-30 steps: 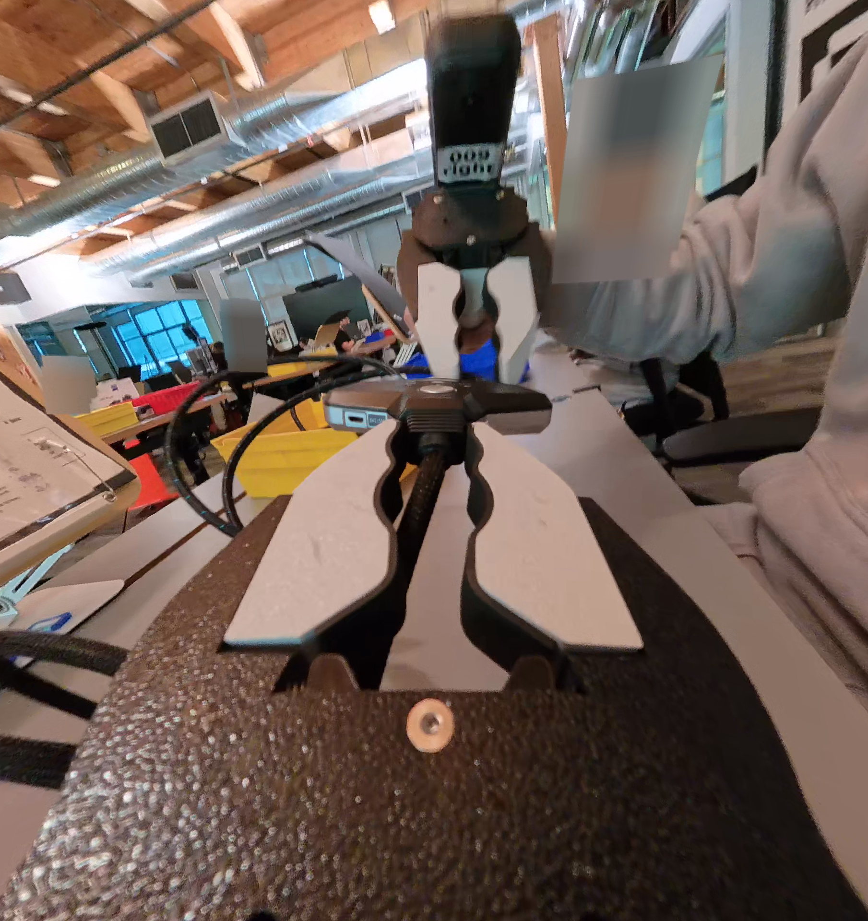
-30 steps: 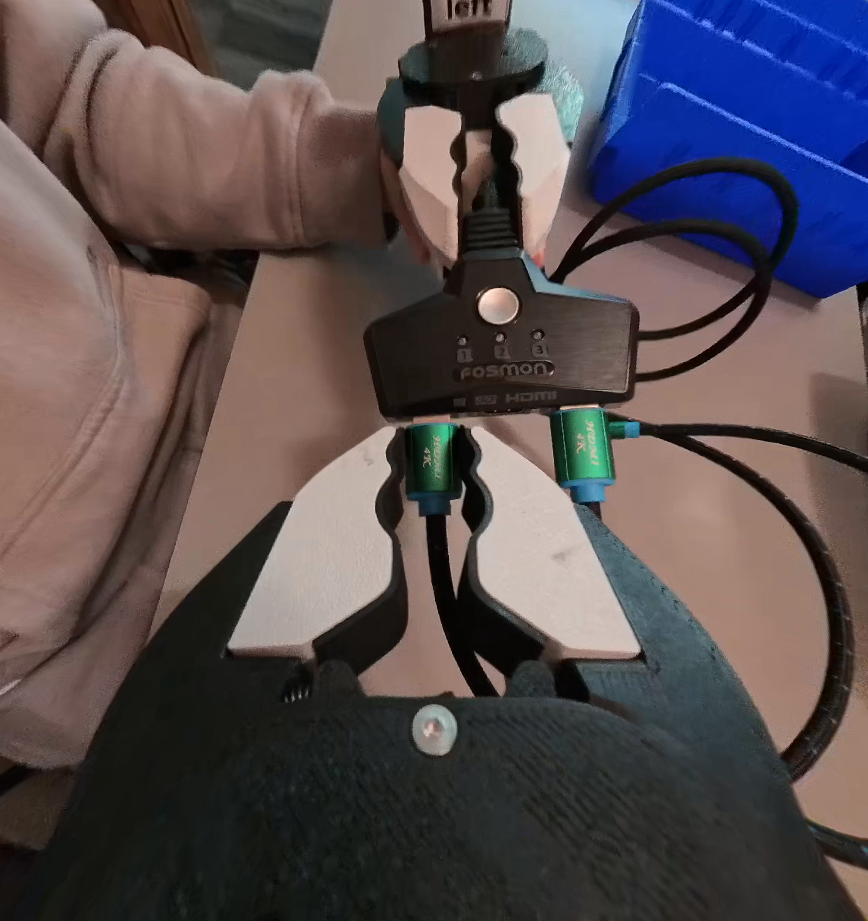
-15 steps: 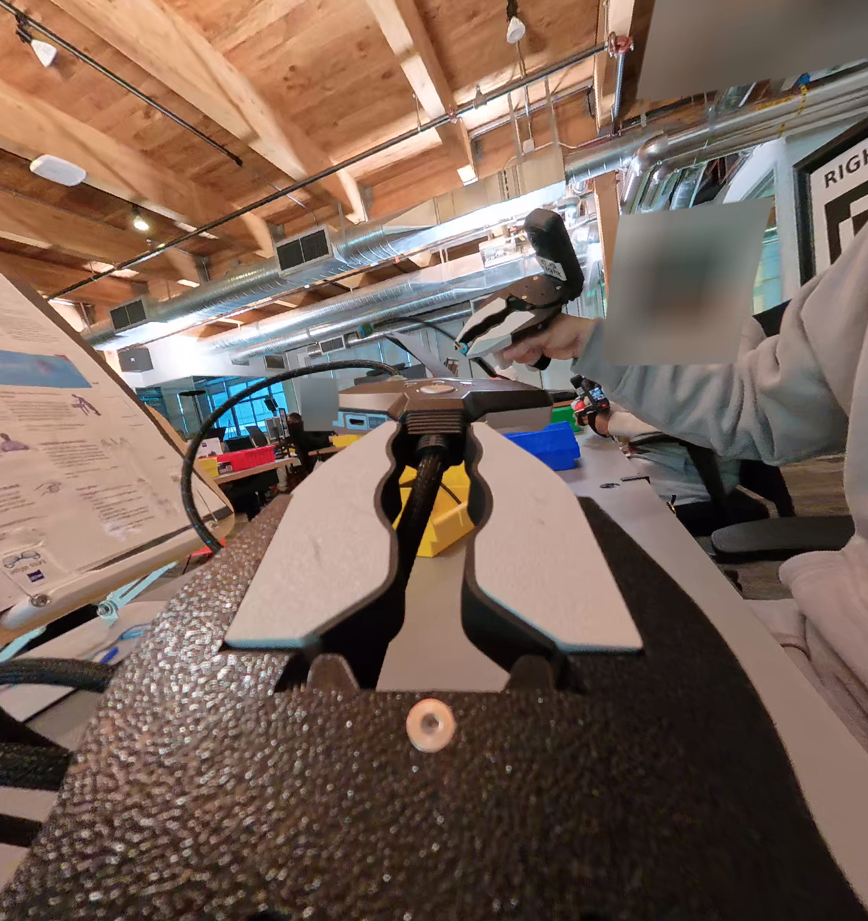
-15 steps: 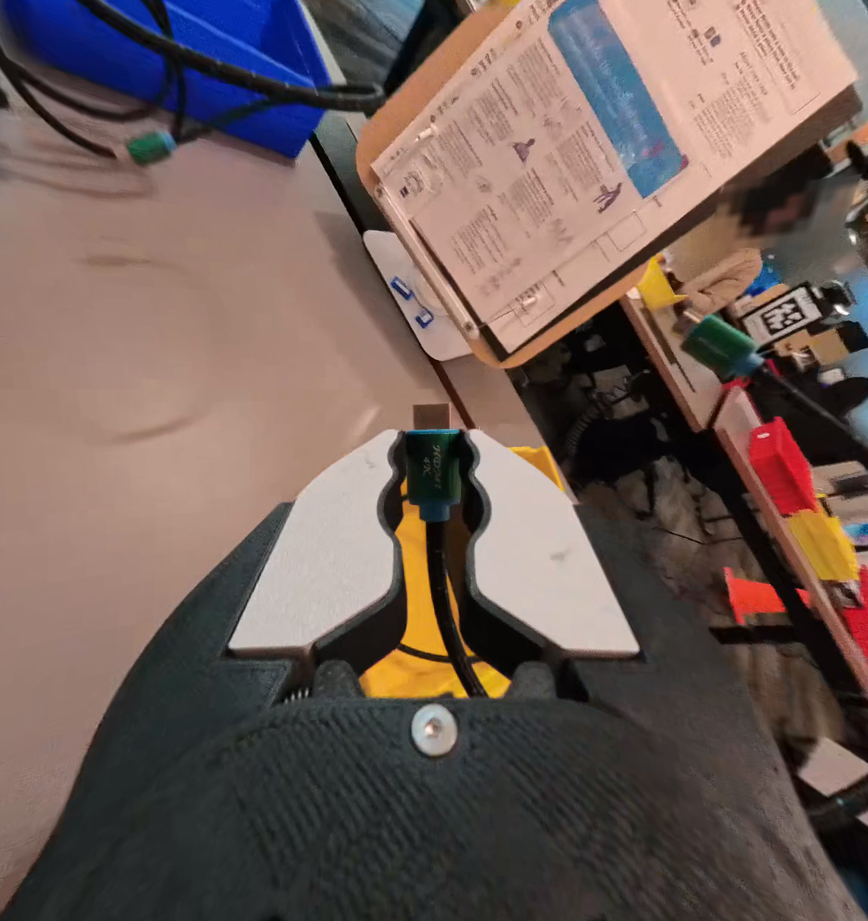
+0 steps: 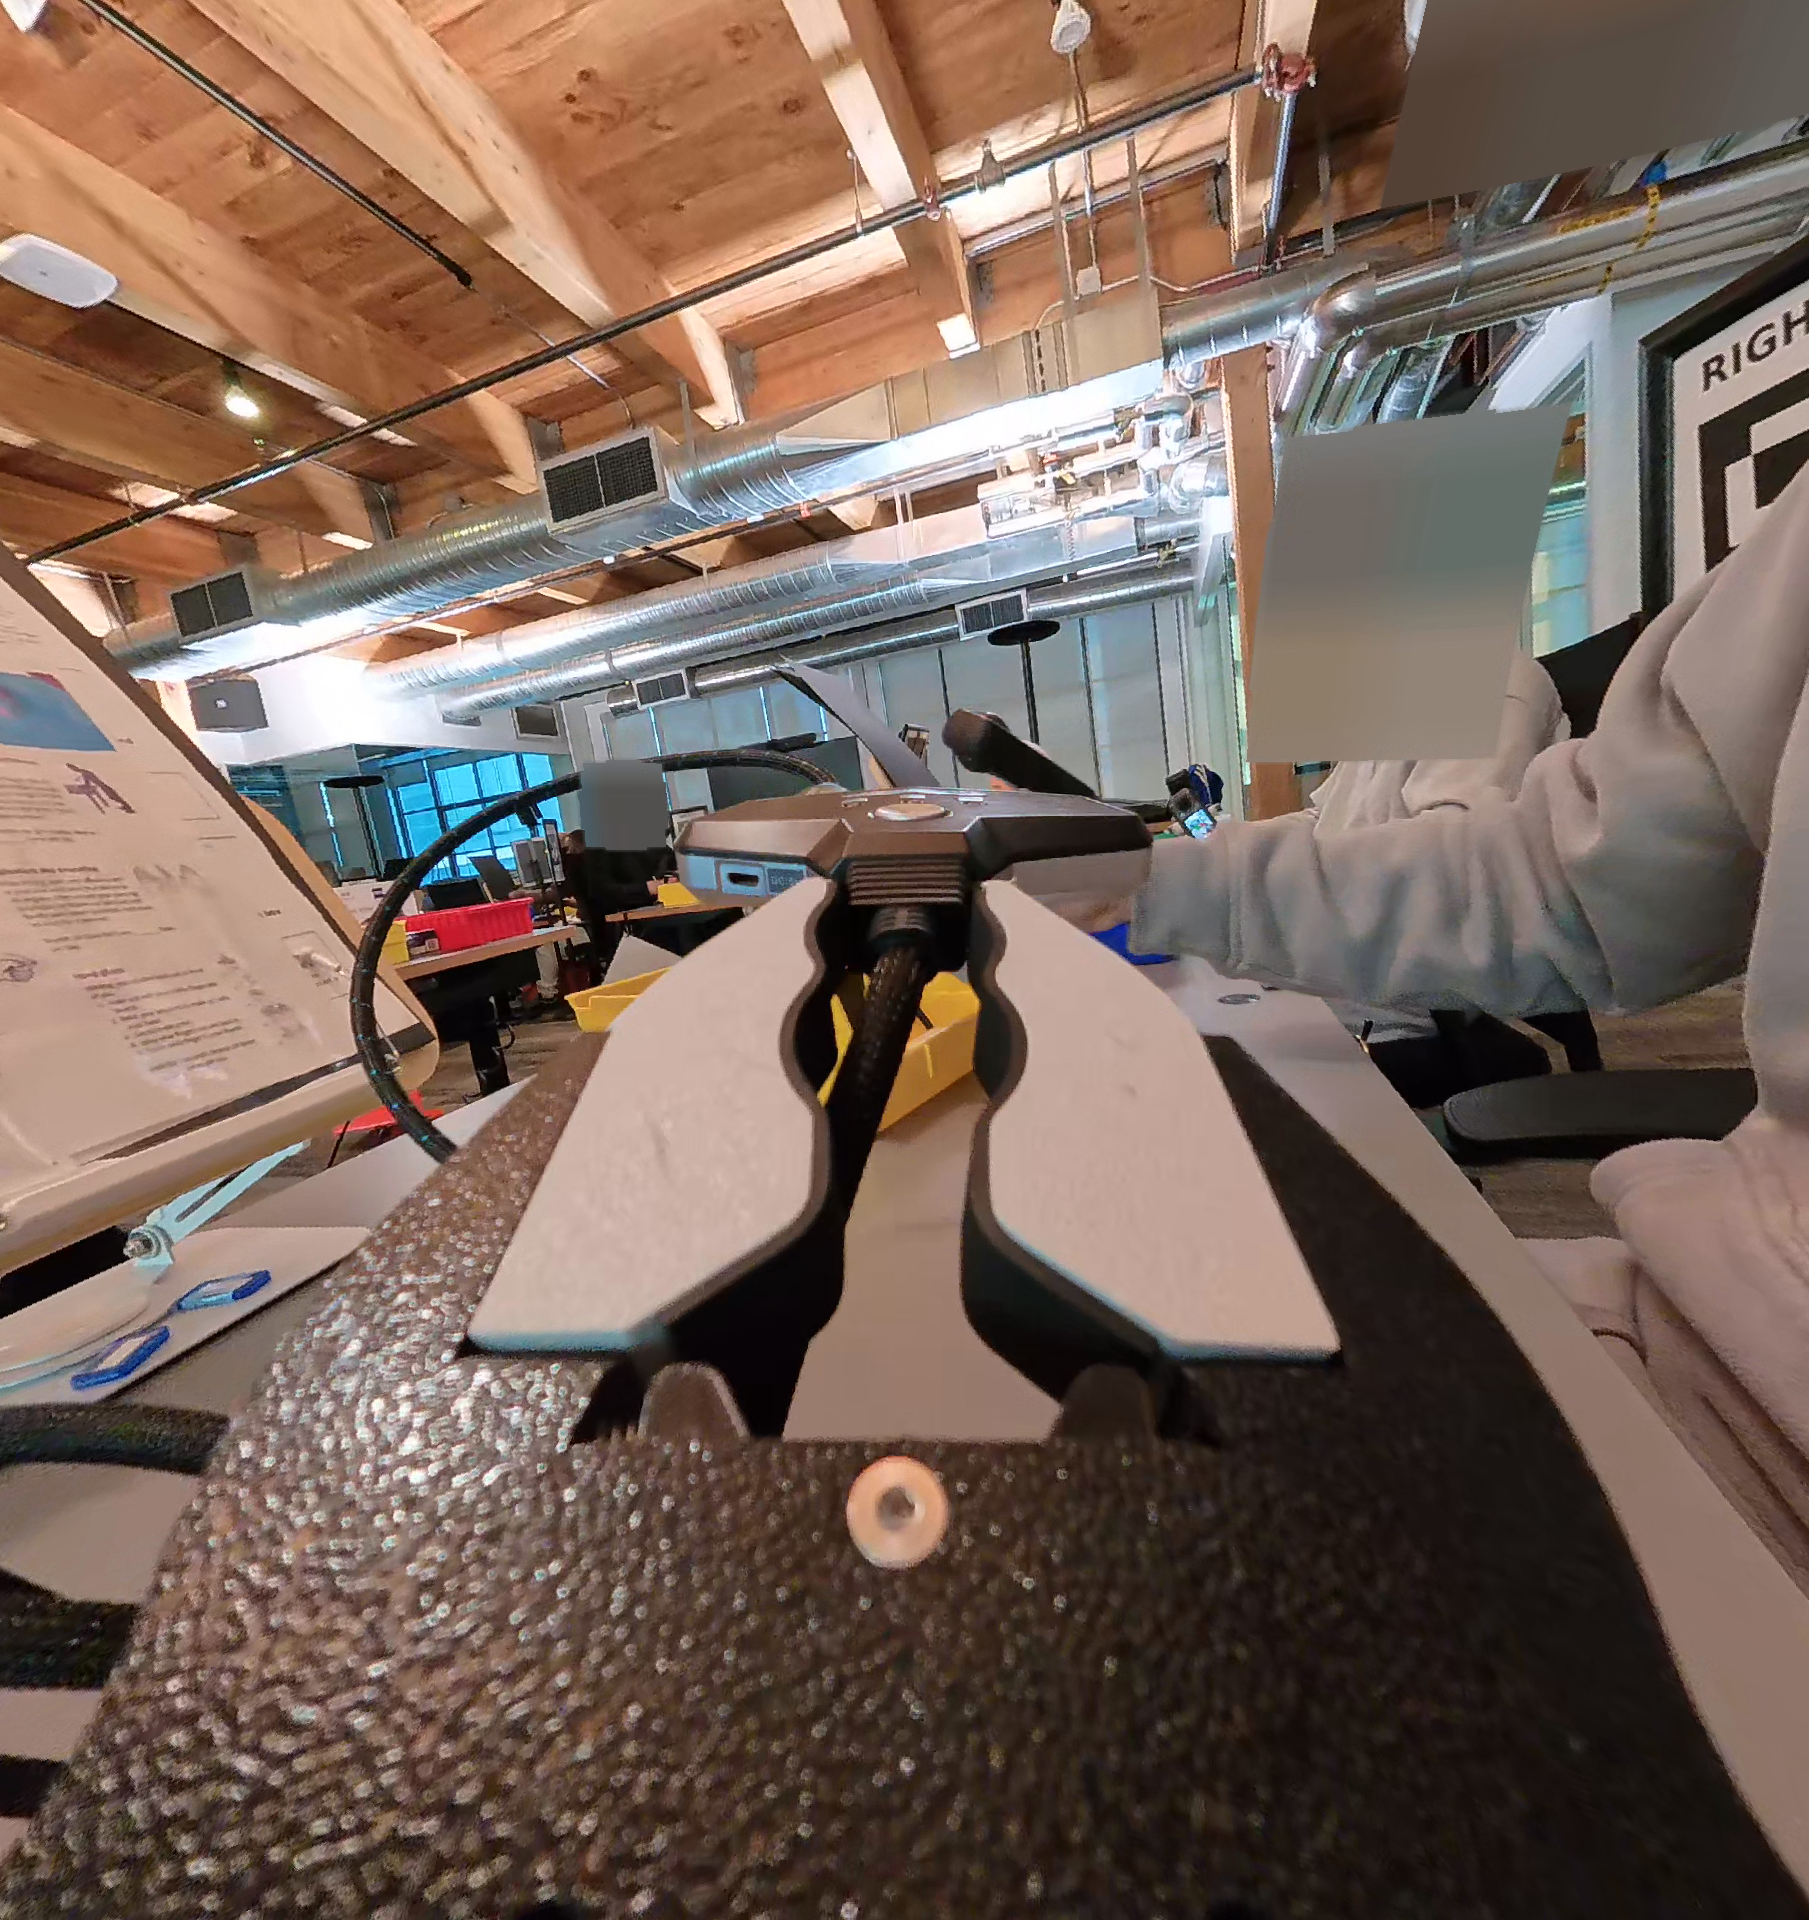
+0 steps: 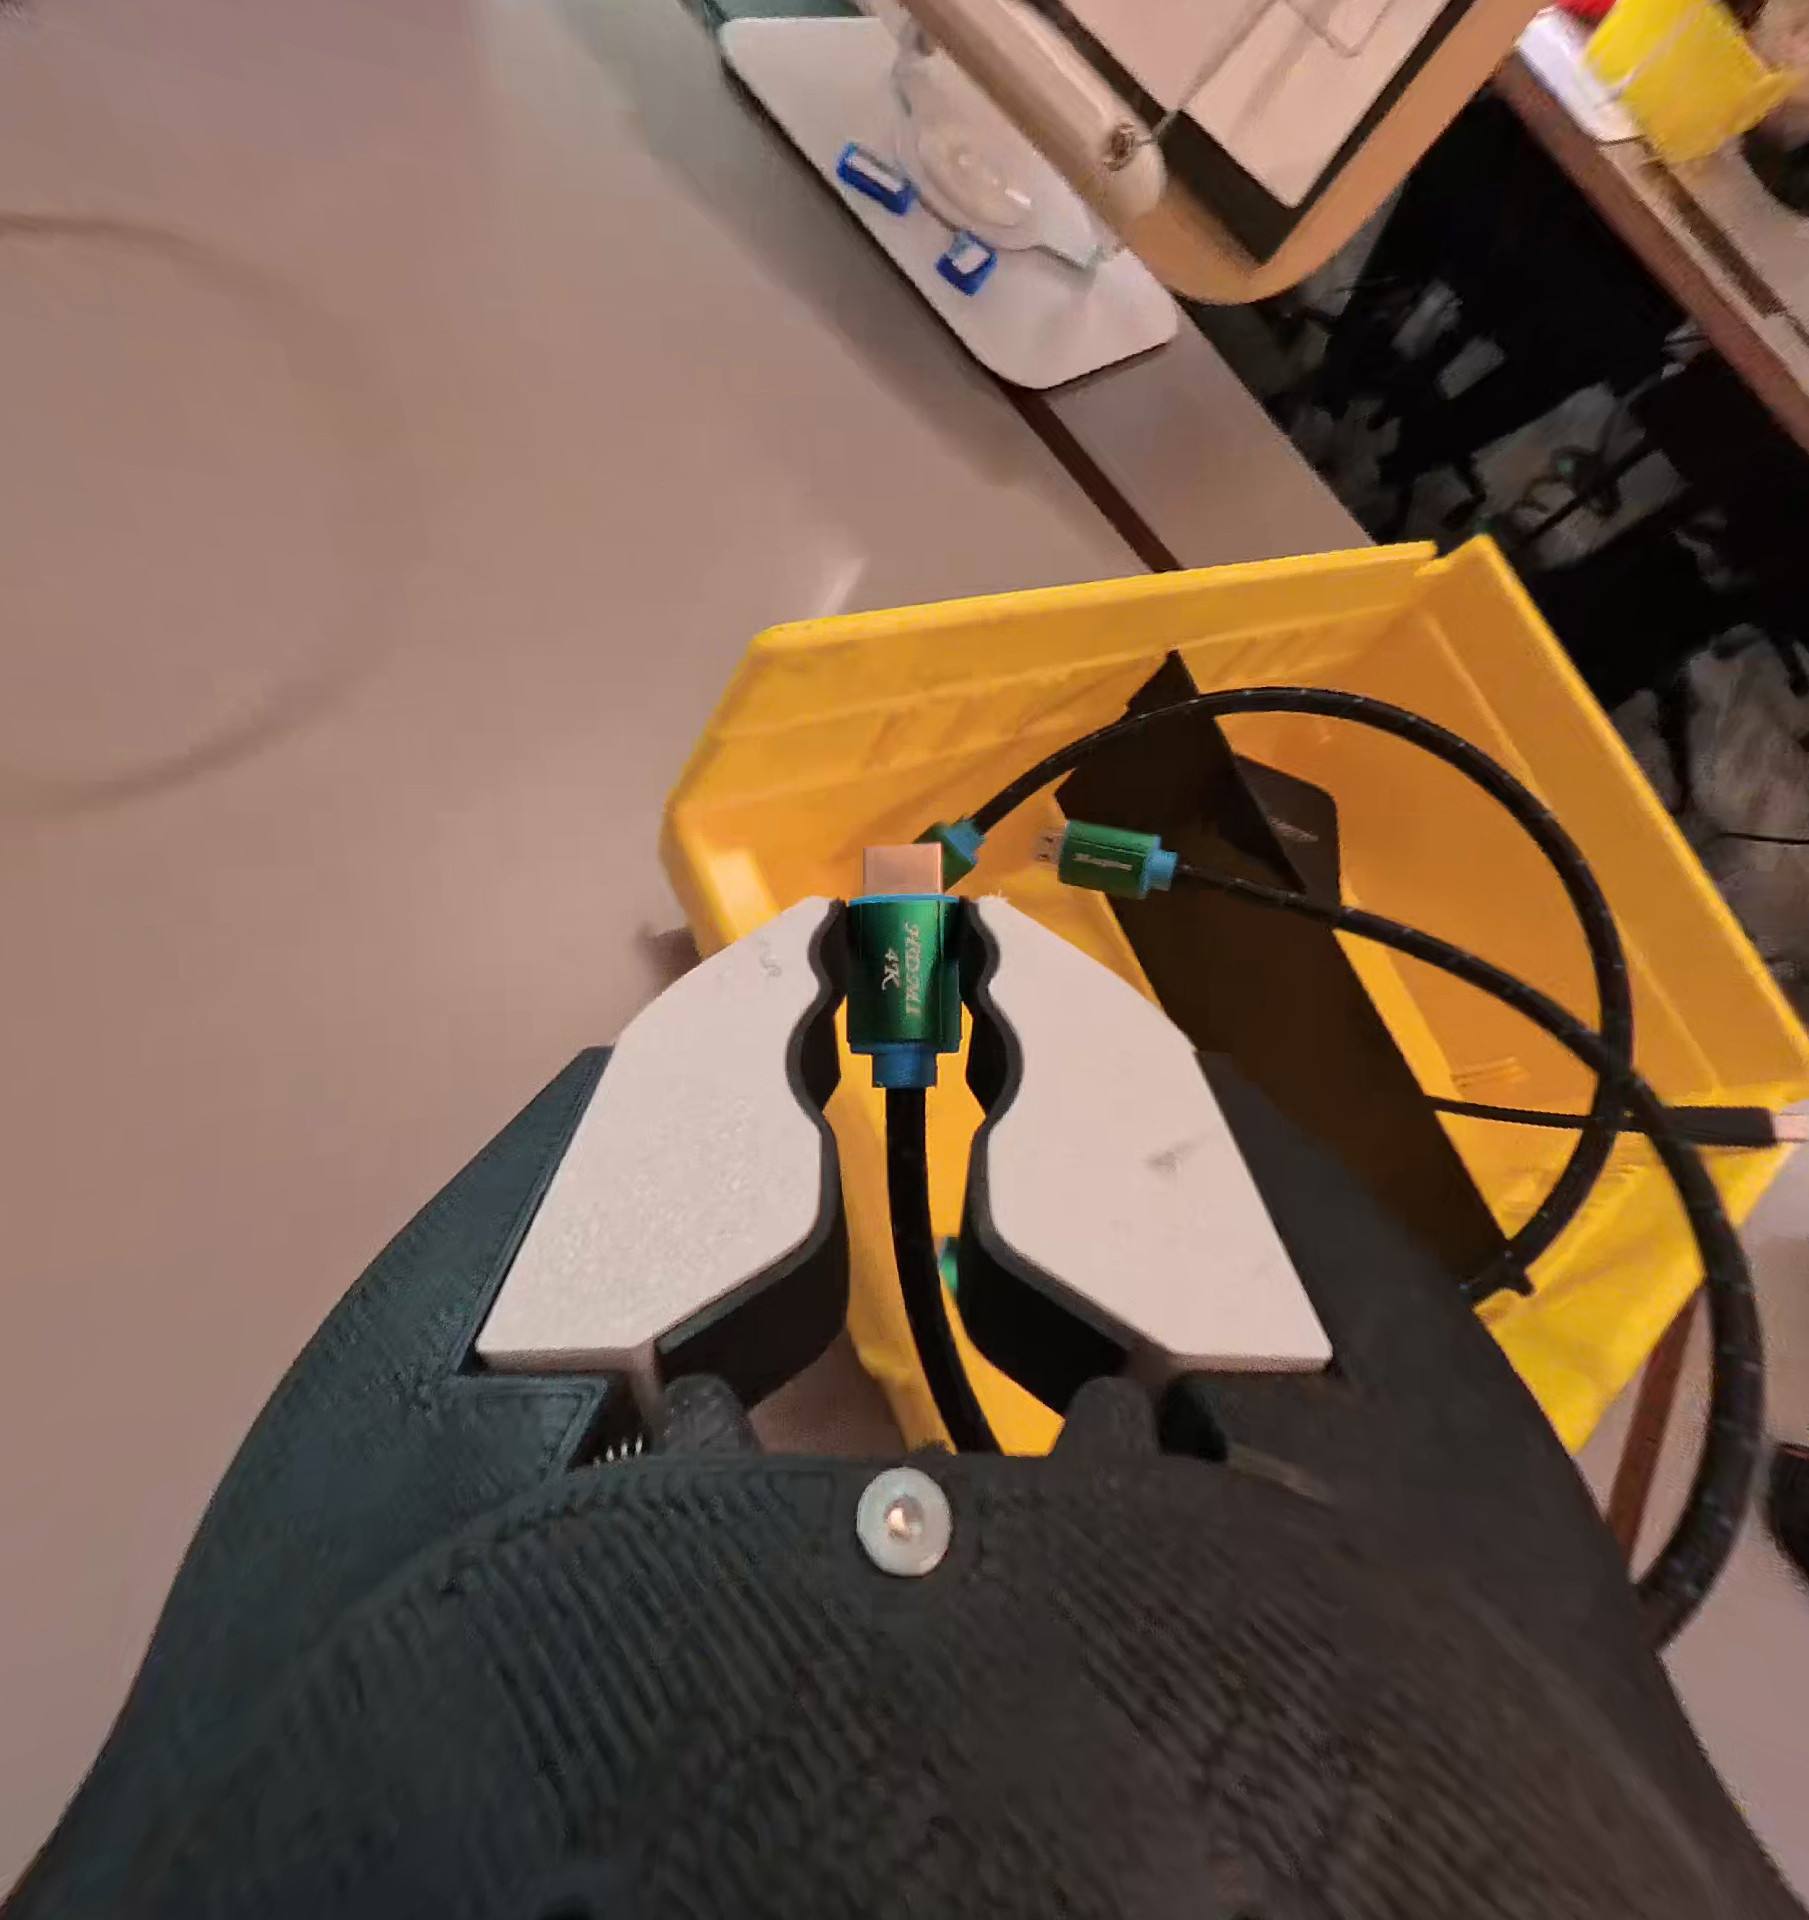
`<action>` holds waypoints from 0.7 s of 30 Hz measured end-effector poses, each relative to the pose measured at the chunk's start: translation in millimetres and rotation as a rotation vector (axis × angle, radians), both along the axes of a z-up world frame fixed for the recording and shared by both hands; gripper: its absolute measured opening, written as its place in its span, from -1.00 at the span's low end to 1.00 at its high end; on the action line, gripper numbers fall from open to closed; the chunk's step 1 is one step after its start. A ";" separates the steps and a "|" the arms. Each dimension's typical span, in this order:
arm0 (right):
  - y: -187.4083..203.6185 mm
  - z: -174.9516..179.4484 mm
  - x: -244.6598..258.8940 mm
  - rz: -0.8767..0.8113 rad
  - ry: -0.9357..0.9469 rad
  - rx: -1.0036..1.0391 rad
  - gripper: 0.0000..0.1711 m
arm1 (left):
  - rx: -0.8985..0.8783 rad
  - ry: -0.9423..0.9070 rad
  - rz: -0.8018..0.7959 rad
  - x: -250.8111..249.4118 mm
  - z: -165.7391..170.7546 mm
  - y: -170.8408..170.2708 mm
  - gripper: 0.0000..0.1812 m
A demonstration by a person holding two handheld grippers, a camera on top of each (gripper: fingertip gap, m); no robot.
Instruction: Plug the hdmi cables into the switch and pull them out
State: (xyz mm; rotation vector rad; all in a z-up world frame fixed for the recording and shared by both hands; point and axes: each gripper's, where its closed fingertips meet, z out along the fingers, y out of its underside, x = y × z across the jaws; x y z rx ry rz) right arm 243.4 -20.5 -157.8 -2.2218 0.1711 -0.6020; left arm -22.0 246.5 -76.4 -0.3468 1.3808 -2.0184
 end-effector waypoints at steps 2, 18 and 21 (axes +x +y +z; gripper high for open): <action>7.2 -0.4 12.5 -0.049 -0.034 0.023 -0.77 | 0.000 0.006 -0.008 1.0 -1.3 -2.1 -0.76; 38.0 -20.3 52.2 -0.180 -0.089 -0.182 -0.24 | 0.045 0.044 -0.028 7.5 -11.1 -14.2 -0.76; 35.8 -7.1 47.9 -0.218 -0.137 -0.173 -0.15 | 0.044 0.045 -0.029 7.3 -11.5 -14.0 -0.76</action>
